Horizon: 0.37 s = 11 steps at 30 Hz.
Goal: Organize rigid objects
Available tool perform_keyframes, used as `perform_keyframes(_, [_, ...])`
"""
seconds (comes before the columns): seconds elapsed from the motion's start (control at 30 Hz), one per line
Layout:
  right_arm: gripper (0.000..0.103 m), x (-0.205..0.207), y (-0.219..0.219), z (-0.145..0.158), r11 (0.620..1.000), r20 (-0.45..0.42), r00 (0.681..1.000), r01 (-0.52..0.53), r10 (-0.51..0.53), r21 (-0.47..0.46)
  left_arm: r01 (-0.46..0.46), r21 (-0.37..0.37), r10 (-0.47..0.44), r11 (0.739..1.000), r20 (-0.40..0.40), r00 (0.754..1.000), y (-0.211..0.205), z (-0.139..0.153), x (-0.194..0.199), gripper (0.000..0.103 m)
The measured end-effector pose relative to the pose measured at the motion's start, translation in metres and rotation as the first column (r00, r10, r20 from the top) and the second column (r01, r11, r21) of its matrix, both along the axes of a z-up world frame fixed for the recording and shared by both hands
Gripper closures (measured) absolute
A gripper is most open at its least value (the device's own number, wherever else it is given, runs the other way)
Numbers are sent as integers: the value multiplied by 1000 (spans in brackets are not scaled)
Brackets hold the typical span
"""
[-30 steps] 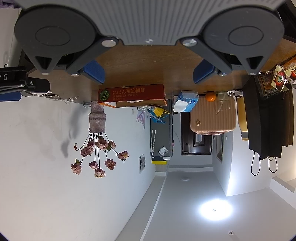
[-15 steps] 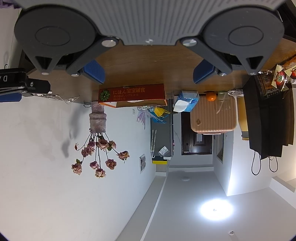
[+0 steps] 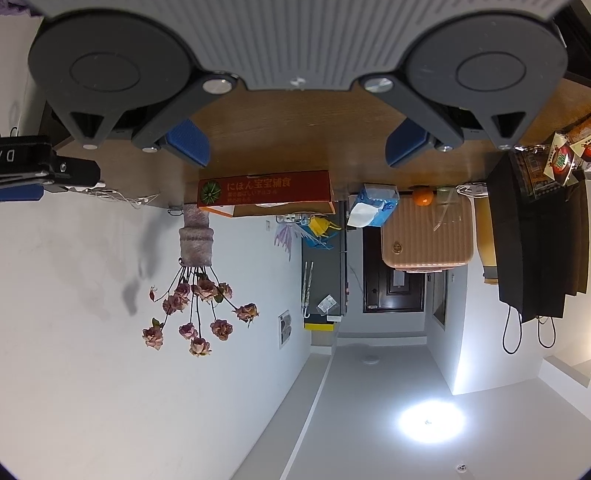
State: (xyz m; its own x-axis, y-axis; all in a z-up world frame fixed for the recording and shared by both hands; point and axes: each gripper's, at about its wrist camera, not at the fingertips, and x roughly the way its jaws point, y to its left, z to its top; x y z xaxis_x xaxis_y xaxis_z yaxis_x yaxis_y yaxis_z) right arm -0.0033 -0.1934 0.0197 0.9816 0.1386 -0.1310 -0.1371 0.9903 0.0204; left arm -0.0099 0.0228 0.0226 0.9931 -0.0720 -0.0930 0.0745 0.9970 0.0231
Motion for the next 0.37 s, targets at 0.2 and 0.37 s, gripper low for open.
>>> perform_keyframes(0.2, [0, 0, 0, 0, 1000, -4, 1000, 0, 0, 3, -5, -1, 5, 1000, -6, 1000, 1, 0, 1, 0])
perform_keyframes(0.37, [0, -1, -1, 0, 1000, -4, 1000, -1, 1, 1, -17, -2, 17, 1000, -3, 1000, -1, -1, 0, 0])
